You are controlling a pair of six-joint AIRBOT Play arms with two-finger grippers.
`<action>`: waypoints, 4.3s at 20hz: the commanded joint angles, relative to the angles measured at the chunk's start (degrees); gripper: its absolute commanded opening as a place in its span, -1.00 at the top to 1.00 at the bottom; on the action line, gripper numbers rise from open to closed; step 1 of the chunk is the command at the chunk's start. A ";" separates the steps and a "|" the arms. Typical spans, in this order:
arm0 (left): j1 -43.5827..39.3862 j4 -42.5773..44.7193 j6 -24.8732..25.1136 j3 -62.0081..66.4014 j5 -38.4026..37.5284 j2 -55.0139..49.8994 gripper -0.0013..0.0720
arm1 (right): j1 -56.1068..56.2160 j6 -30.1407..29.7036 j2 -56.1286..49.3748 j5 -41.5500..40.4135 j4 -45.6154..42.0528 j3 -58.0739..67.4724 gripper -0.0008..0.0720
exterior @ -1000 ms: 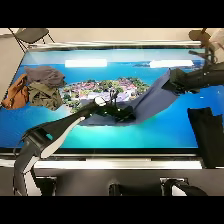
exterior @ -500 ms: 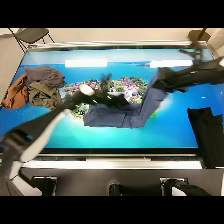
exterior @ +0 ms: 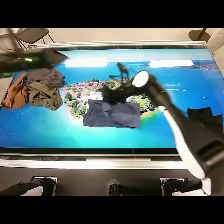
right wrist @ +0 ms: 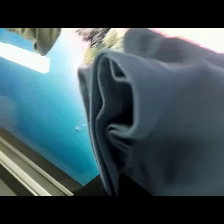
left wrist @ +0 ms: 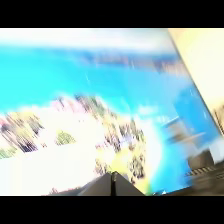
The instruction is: Fold the shirts.
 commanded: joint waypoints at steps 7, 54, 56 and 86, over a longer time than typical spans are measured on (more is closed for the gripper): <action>1.88 1.07 0.20 -0.74 -0.52 9.99 0.88 | 3.21 2.73 -9.22 -7.28 8.98 0.07 -0.90; 1.88 3.85 2.14 -4.70 -0.55 9.70 0.87 | -83.62 0.79 20.41 23.28 -5.62 -0.24 0.87; 1.88 3.85 2.14 -4.70 -0.57 9.70 0.87 | -86.07 1.14 20.74 23.21 -5.46 -0.24 0.87; 1.86 4.92 1.44 -1.36 0.04 9.68 0.88 | -90.64 -1.05 27.43 17.05 -39.91 -13.33 -0.42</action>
